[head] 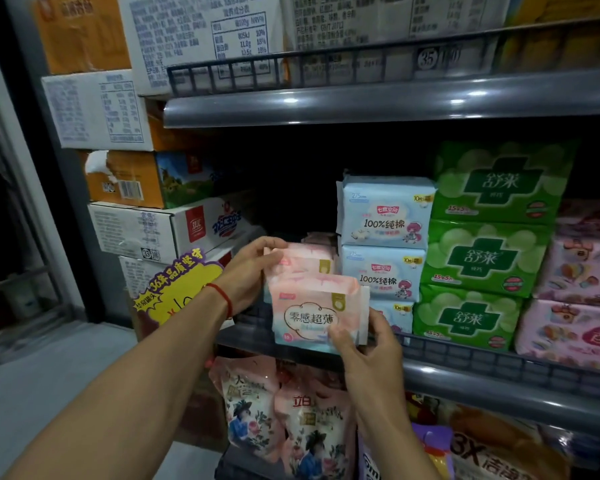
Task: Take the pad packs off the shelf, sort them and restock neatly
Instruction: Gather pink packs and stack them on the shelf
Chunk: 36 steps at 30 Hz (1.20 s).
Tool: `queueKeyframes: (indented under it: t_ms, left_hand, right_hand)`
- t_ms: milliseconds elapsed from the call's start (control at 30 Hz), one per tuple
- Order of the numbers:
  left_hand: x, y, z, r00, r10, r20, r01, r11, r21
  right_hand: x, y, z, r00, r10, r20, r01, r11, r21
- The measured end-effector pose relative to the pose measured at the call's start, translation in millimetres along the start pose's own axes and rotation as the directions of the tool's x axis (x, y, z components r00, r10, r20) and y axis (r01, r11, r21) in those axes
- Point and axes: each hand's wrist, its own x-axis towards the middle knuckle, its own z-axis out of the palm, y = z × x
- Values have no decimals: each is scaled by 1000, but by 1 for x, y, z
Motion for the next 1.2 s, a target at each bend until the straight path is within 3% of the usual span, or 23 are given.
queueKeyframes:
  t_ms: [133, 233, 367, 467, 533, 600, 667, 767, 900, 1100, 1200]
  left_hand:
    - [2, -29, -4, 999, -25, 45, 7, 936, 353]
    - [3, -28, 3, 998, 61, 16, -62, 897, 437]
    - [-2, -29, 6, 991, 91, 99, -131, 826, 548]
    - [-8, -27, 4, 991, 91, 100, -129, 860, 494]
    - [-19, -27, 7, 969, 241, -51, -181, 835, 520]
    - [-44, -28, 16, 898, 379, -225, -220, 828, 516]
    - [-75, -30, 28, 905, 364, -219, -246, 869, 429]
    - [-101, -35, 36, 950, 305, -72, -268, 910, 317]
    - [-86, -28, 13, 929, 250, -271, -206, 962, 181]
    - [-40, 2, 0, 871, 328, -366, -299, 945, 136]
    - [0, 5, 0, 836, 345, -427, -289, 938, 192]
  right_hand:
    - [4, 2, -11, 999, 20, -44, -20, 1000, 3]
    - [5, 2, -16, 998, 8, -70, -8, 1000, 2]
    - [3, -1, -20, 996, 10, -86, -9, 1000, 12]
    - [0, -6, -19, 996, -2, -84, 2, 1000, 8]
    - [-1, -9, -17, 995, -16, -100, 16, 1000, 0]
    - [-3, -10, -14, 994, -27, -107, 28, 1000, 4]
    - [-5, -11, -8, 995, -43, -89, 44, 999, 8]
    - [-11, -14, 2, 998, -68, -14, 68, 998, 2]
    - [-14, -21, 8, 982, -96, 162, 98, 995, -4]
    - [-14, -22, 7, 985, -55, 164, 63, 997, -42]
    - [-13, -20, 10, 991, -11, 130, 21, 997, -79]
